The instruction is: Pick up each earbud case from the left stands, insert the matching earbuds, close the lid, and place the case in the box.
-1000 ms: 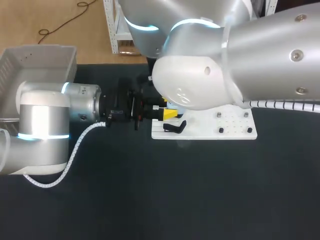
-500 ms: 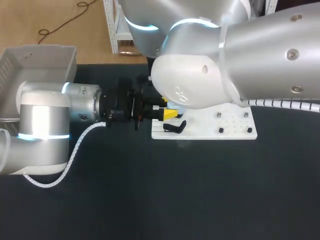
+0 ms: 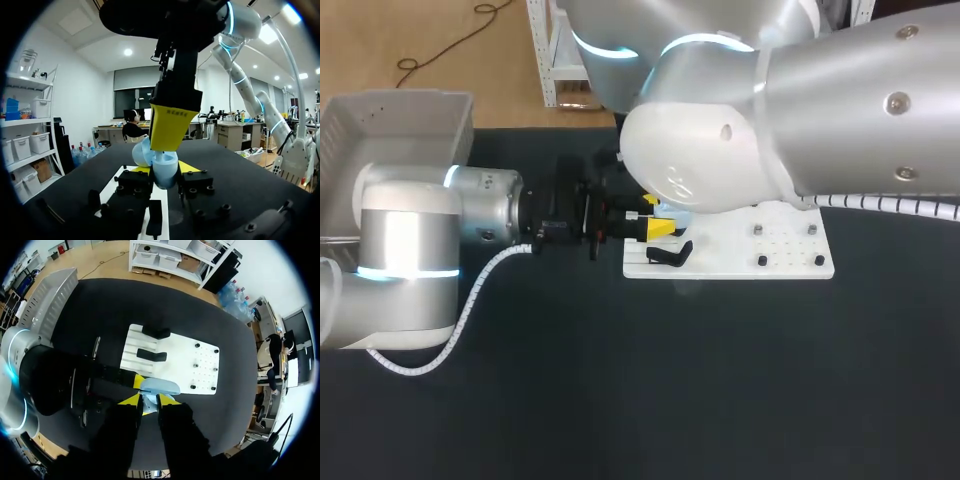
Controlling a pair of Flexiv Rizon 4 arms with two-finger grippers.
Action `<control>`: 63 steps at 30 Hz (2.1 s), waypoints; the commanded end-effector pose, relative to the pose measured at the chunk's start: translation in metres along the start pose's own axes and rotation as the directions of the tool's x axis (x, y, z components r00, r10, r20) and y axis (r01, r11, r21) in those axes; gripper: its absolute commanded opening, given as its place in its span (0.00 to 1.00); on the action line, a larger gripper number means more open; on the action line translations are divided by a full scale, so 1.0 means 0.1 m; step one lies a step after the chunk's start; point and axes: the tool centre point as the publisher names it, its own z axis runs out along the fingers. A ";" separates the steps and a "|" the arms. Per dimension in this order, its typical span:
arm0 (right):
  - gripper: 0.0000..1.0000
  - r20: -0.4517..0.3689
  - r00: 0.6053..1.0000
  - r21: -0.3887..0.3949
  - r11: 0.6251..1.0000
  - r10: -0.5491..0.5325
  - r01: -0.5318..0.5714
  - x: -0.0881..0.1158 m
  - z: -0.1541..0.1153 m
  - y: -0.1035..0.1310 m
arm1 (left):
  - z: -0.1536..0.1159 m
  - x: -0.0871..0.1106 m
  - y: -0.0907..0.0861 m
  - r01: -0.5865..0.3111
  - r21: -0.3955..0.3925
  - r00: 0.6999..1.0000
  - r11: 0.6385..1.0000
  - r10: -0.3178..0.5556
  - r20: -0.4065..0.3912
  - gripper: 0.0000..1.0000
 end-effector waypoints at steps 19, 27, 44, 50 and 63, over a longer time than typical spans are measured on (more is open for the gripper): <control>1.00 0.070 0.985 -0.152 0.978 0.157 -0.145 -0.13 -0.30 -0.46 | -0.01 -0.01 -0.01 -0.001 0.001 1.000 1.000 0.001 0.000 0.00; 1.00 0.059 0.963 -0.231 0.942 0.263 -0.243 -0.34 -0.13 -0.77 | -0.01 -0.01 -0.01 -0.001 0.001 1.000 1.000 0.001 0.000 0.00; 1.00 -0.021 0.964 -0.259 0.930 0.266 -0.262 -0.51 0.23 -0.74 | -0.01 -0.01 -0.01 -0.001 0.001 1.000 1.000 0.001 0.000 0.00; 1.00 -0.060 0.964 -0.267 0.927 0.258 -0.265 -0.45 0.33 -0.70 | -0.01 -0.01 -0.01 -0.001 0.001 1.000 1.000 0.001 0.000 0.00; 1.00 -0.132 0.957 -0.258 0.923 0.258 -0.285 -0.20 0.29 -0.68 | -0.01 -0.01 -0.01 -0.001 0.001 1.000 1.000 0.001 0.000 0.00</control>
